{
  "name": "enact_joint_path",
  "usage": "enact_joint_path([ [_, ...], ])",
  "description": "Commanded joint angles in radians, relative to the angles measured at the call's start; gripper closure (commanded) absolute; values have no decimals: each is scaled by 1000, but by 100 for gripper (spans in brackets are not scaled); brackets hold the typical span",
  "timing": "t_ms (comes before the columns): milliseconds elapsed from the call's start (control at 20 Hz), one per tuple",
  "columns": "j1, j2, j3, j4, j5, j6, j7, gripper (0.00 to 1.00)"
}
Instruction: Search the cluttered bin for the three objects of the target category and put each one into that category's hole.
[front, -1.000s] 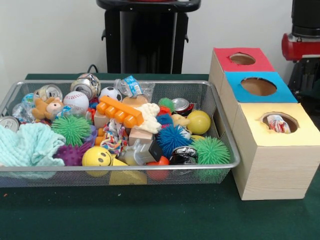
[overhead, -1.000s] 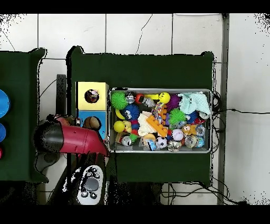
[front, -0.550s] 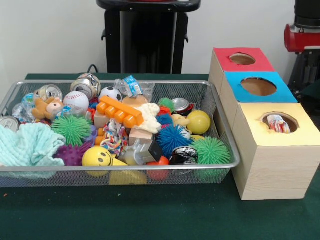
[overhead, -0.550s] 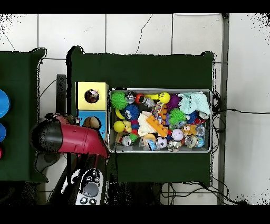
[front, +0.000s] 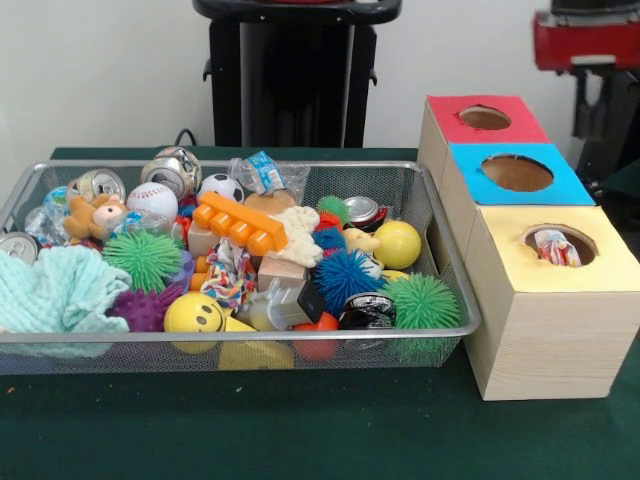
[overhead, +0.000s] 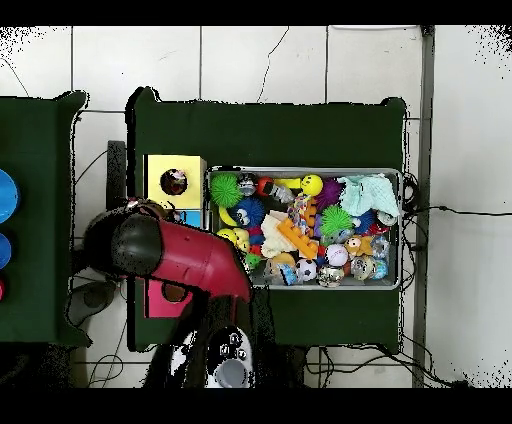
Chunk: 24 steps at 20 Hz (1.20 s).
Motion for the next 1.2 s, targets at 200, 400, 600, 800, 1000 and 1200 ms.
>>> enact_joint_path([
  [200, -183, -140, 76, 106, -89, 193, -61, 100],
  [400, -230, -141, 126, 156, -88, 131, -70, 100],
  [600, -269, -130, 170, 189, -92, 67, -71, 100],
  [800, -256, -105, 176, 195, -141, -46, -12, 100],
  [1000, -254, -87, 189, 207, -158, -101, 31, 100],
  [1200, -286, -64, 200, 201, -219, -161, 15, 100],
])
